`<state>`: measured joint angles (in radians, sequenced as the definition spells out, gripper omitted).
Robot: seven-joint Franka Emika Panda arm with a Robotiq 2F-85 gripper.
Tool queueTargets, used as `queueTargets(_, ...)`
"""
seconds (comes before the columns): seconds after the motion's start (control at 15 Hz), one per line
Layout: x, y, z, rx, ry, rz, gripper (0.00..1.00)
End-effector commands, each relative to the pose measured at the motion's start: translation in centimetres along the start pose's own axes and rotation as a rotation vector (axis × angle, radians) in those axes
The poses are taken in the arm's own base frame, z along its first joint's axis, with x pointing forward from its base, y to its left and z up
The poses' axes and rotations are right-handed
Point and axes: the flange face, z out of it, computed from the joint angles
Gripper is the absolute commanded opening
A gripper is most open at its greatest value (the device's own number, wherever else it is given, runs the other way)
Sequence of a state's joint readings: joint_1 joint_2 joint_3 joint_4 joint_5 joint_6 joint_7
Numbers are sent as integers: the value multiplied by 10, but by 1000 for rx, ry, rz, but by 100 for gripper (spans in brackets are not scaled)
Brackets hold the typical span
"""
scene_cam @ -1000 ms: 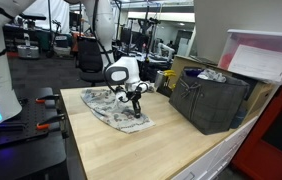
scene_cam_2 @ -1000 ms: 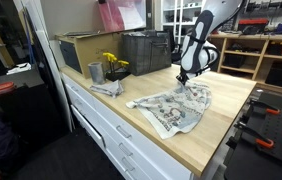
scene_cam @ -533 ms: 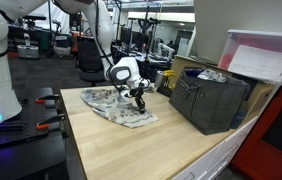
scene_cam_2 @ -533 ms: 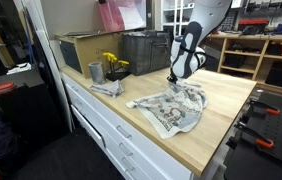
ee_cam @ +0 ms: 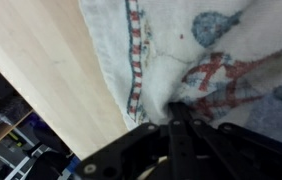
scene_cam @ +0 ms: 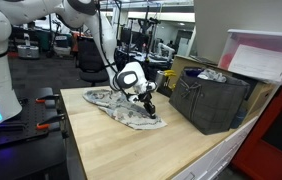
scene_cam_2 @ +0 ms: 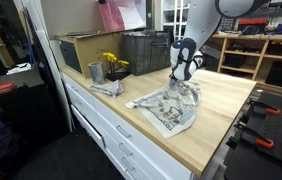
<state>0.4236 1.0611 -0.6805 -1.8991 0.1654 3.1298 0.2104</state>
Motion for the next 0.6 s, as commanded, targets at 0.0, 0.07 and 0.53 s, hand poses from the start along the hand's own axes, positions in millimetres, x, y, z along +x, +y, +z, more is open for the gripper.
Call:
queueTargets(0.0,4,9,10,-45,4,53,0)
queueTargets(0.07,4,10,7,-39,6,65,0)
queueTargets(0.53,-24,-11,-72,207,-106,121,64)
